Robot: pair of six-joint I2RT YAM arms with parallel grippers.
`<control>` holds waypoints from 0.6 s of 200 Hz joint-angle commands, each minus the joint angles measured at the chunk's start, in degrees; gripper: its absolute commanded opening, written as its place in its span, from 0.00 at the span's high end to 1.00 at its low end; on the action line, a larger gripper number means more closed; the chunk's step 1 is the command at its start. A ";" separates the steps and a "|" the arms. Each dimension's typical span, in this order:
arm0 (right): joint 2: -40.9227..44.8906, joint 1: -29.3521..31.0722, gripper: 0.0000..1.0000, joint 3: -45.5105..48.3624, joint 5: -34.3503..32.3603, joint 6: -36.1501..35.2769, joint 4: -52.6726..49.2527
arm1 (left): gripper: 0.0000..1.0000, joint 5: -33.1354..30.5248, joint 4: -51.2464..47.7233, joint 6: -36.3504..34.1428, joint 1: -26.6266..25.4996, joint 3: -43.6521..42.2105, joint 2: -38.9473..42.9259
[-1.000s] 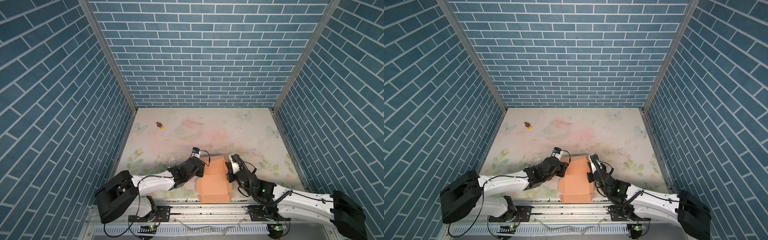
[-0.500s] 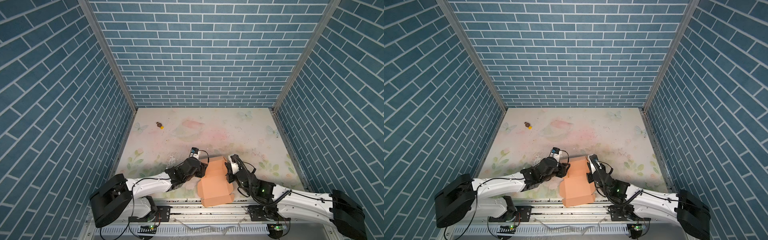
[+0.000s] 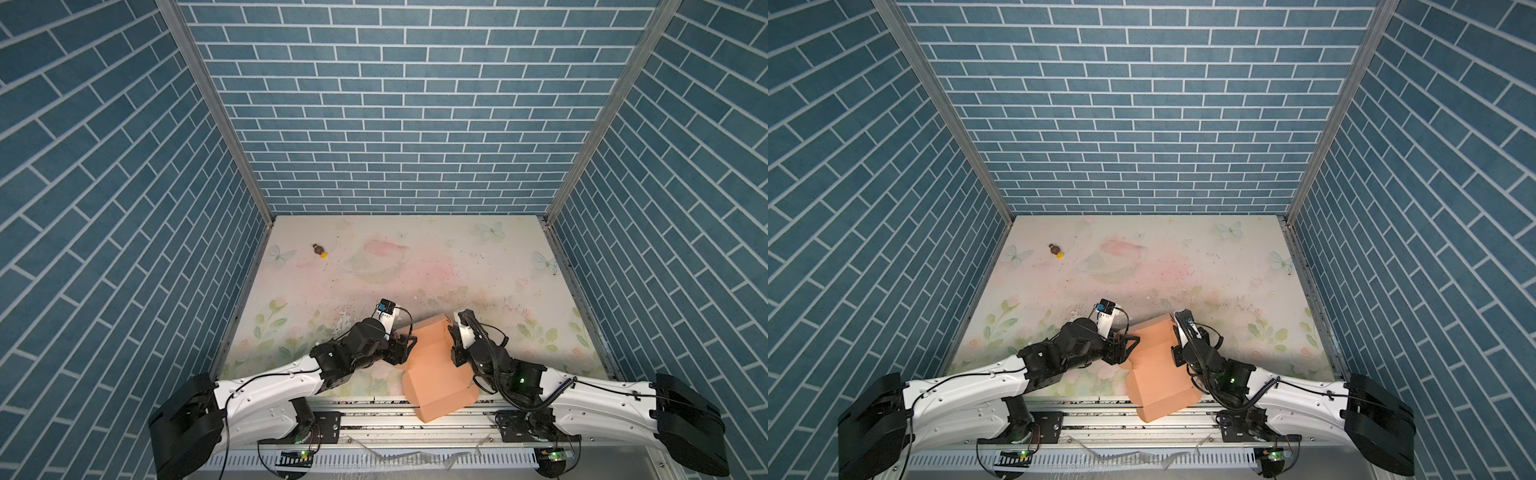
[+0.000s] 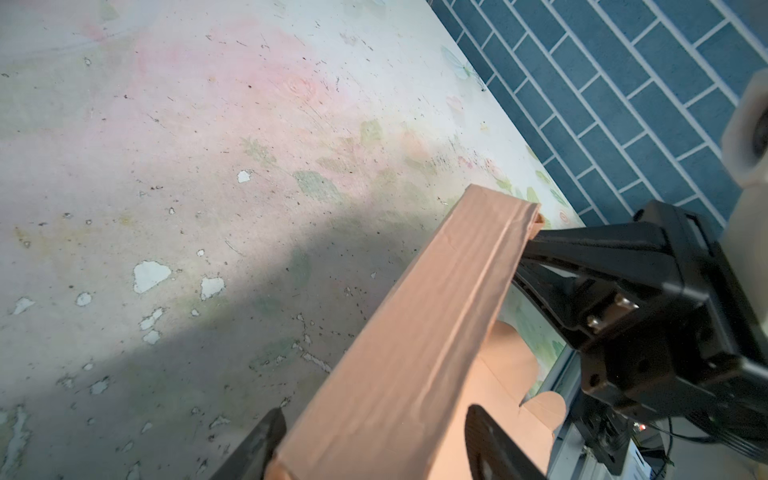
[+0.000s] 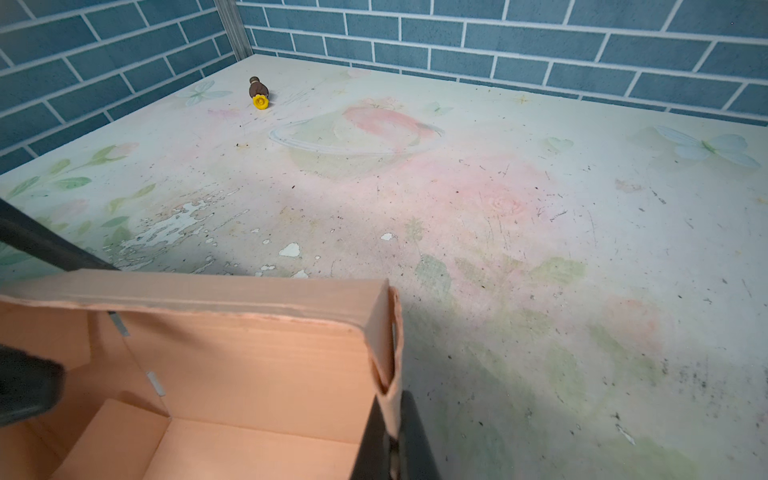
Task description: Fold the paper box
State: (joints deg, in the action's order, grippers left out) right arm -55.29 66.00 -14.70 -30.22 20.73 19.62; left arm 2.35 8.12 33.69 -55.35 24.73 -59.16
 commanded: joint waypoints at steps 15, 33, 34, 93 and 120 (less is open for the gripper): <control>2.22 0.34 1.00 1.24 -2.02 1.15 0.87 | 0.30 -0.49 -4.88 -1.00 0.64 -3.38 7.43; 2.96 0.33 1.00 1.42 -2.60 1.29 0.13 | 0.30 -1.17 -7.22 -0.85 0.94 -4.85 13.01; 2.98 0.30 1.00 1.42 -2.63 1.31 0.10 | 0.30 -1.23 -7.36 -0.83 0.94 -4.90 13.32; 3.16 0.18 1.00 0.99 -3.22 1.43 -1.25 | 0.28 -0.86 -16.15 0.77 5.88 -8.51 30.15; 3.39 -0.02 1.00 0.60 -3.18 1.42 -1.66 | 0.29 2.36 -15.57 2.23 9.38 -10.91 32.17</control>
State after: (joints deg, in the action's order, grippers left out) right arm -52.73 66.00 -13.72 -32.12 20.75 18.37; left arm 2.07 -4.97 34.57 -48.34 16.27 -27.92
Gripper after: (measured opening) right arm 0.061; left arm 0.710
